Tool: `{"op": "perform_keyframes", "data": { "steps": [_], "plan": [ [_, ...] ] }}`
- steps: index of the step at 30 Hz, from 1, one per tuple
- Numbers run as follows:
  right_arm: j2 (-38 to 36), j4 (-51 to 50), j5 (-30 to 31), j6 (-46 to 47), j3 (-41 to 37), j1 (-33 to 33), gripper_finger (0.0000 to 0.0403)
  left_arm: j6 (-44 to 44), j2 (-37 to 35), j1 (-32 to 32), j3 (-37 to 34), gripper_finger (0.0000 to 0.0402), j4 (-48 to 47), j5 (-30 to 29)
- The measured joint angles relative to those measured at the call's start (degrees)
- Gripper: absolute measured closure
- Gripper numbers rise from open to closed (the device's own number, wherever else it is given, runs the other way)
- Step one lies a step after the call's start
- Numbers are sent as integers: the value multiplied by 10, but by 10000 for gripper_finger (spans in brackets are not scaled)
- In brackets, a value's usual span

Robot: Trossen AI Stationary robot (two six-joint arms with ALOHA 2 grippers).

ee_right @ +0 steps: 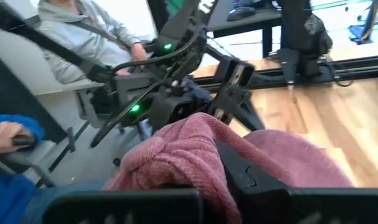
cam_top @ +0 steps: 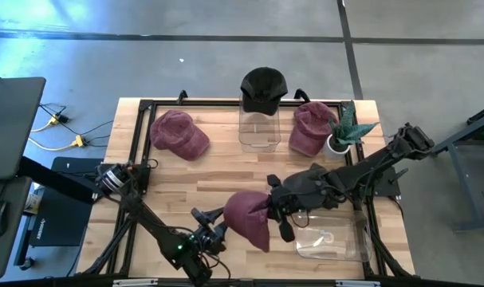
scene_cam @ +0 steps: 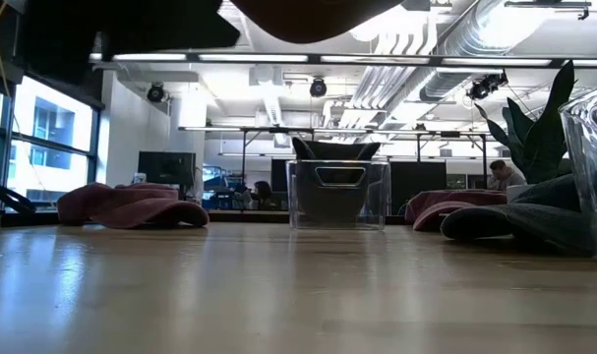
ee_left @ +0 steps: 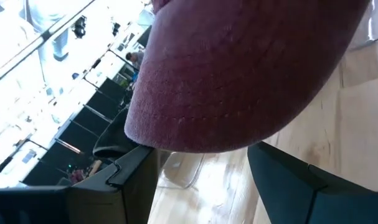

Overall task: Pick & Place hat
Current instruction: Put the bottom red cap into the bottom transparent bin

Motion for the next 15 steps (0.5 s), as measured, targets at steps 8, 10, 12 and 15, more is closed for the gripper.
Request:
{"op": "perform_keyframes", "data": {
  "steps": [8,10,12,15],
  "plan": [
    [0,-1,9,26,0,24,400,0,0,-6,0,167,32,-14],
    [0,-1,10,28,0,28,401,0,0,-6,0,167,42,-14],
    [0,-9,9,36,0,29,400,0,0,-7,0,167,53,-15],
    [-1,-25,11,48,0,32,399,0,0,-7,0,167,58,-17]
  ]
}}
